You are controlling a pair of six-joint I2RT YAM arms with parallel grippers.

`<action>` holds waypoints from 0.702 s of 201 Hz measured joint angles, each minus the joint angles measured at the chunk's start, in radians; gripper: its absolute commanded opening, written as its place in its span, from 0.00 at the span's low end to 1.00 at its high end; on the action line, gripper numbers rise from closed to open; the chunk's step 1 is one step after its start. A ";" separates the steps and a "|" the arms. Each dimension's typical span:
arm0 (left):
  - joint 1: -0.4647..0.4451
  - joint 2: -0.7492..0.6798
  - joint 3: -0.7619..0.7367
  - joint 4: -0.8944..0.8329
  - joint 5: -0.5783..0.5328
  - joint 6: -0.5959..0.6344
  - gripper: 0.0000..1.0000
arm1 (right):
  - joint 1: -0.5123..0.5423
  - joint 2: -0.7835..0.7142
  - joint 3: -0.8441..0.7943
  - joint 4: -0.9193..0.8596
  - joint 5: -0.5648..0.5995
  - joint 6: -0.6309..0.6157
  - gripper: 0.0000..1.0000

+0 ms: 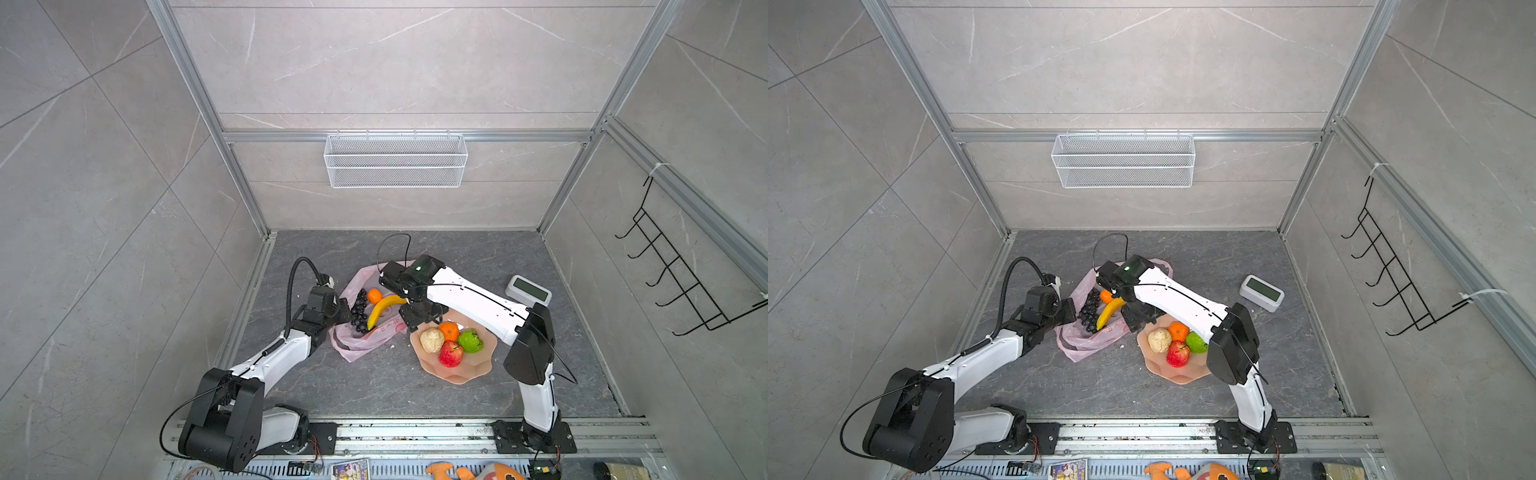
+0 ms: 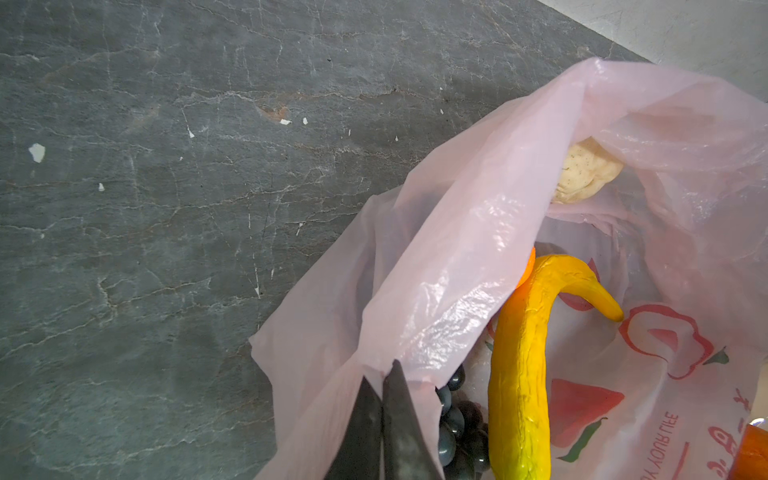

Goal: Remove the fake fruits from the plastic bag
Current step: 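Lower the beige fruit into the bowl and open the right gripper, then reach the right gripper into the bag and grasp the cream pear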

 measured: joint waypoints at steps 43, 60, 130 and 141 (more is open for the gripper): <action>0.000 0.000 0.000 0.000 0.000 0.000 0.00 | 0.000 -0.017 -0.031 0.227 0.006 -0.245 0.72; 0.000 -0.007 0.000 0.000 0.013 0.000 0.00 | -0.004 -0.003 -0.034 0.316 -0.016 -0.352 0.72; 0.001 0.004 0.092 -0.015 0.053 -0.009 0.00 | -0.120 0.139 -0.073 0.571 -0.167 -0.744 0.72; 0.002 0.024 0.113 -0.018 0.054 -0.015 0.00 | -0.129 0.138 -0.116 0.621 -0.185 -0.806 0.72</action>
